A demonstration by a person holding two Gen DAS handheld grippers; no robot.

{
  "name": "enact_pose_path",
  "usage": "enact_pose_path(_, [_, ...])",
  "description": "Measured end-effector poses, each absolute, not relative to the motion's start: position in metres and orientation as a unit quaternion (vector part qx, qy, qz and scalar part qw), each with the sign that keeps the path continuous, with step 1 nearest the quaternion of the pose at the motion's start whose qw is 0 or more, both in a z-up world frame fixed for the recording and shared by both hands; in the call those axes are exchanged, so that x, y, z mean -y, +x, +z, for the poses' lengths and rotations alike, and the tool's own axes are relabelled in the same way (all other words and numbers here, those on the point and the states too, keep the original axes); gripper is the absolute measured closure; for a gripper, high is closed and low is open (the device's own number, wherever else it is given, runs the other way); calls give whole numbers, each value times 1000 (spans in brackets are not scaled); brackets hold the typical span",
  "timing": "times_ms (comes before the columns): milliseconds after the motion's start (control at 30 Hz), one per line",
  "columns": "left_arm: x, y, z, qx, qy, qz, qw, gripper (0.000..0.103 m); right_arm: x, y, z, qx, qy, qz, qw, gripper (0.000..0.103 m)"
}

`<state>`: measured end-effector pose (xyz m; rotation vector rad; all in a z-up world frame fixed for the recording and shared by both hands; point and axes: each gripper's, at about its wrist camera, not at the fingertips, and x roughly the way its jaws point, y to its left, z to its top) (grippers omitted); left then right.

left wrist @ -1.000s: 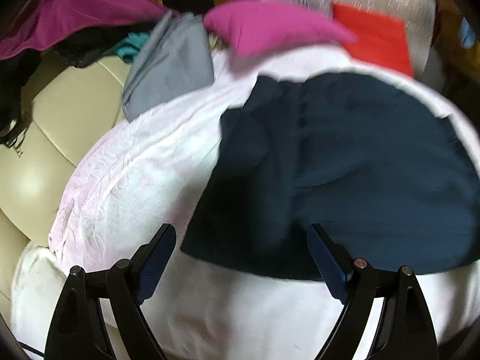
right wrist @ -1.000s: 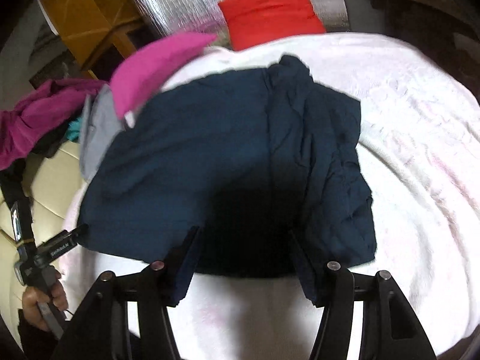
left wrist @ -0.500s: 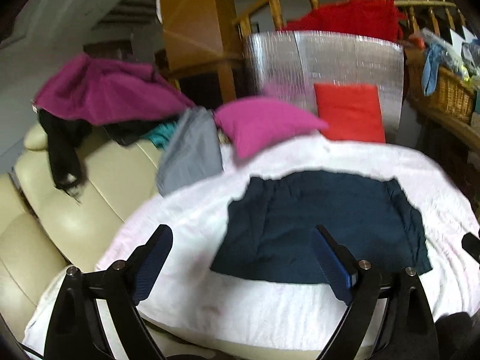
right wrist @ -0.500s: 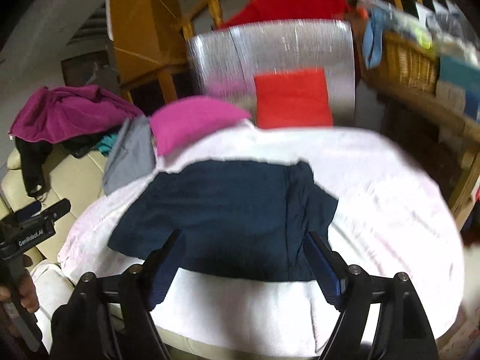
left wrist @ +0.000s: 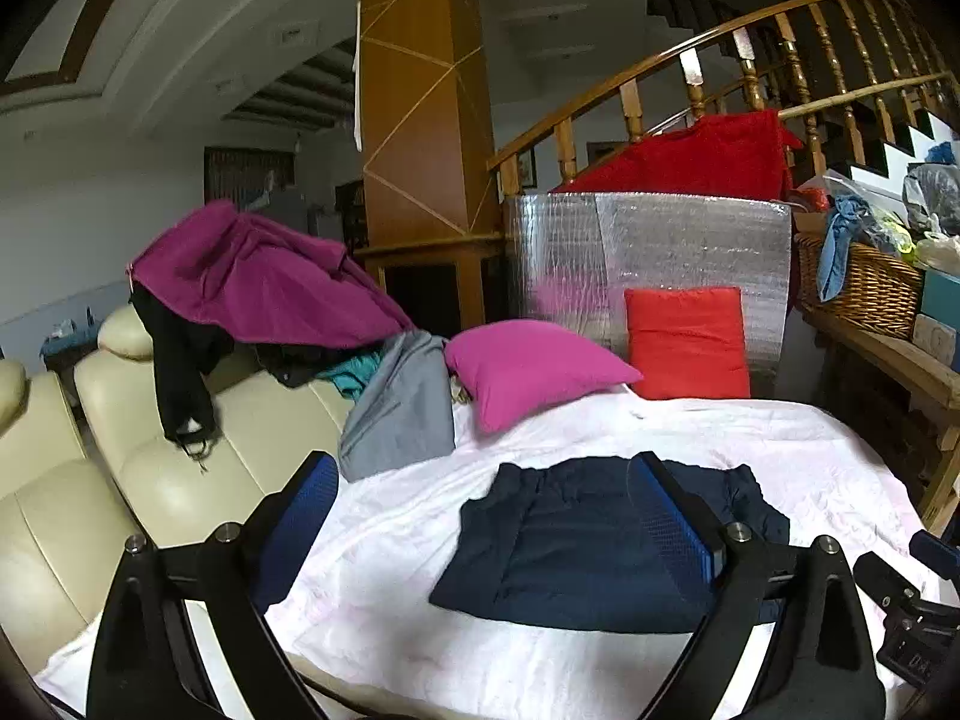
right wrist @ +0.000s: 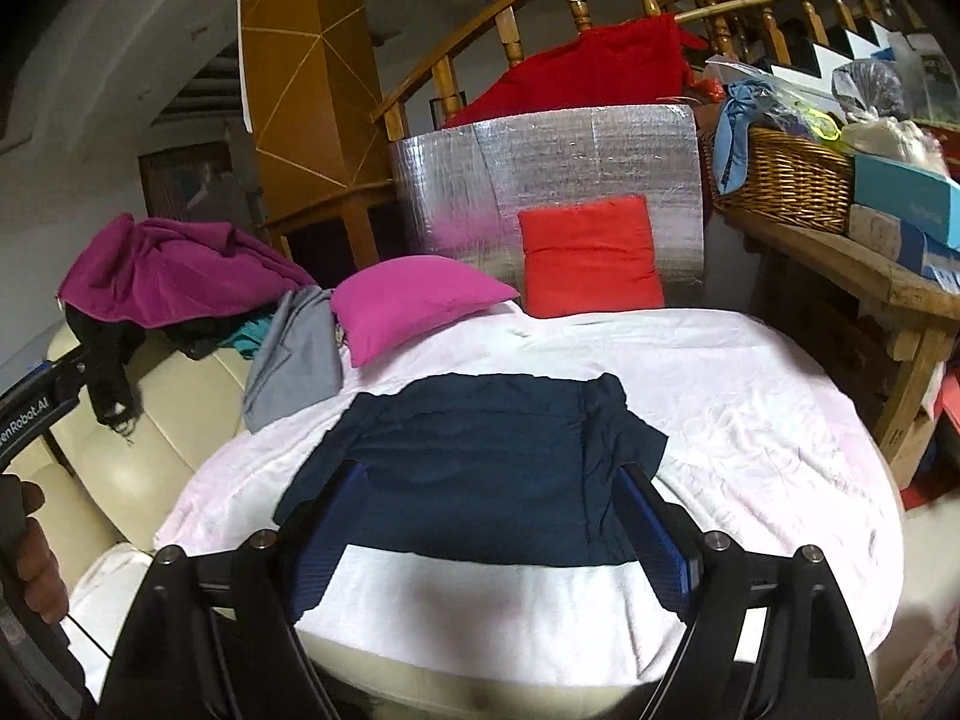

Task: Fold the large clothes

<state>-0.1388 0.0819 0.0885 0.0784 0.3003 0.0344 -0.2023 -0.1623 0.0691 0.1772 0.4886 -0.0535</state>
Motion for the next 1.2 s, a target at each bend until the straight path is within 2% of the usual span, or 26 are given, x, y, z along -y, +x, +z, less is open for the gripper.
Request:
enact_pose_path(433, [-69,-170,105,-118,55,12,991,6,159,-230,86,-205,86,-33,974,16])
enact_pose_path(1200, [-69,-167,97,-130,59,17,990,5,164,-224,79,-217,97,-34,971,16])
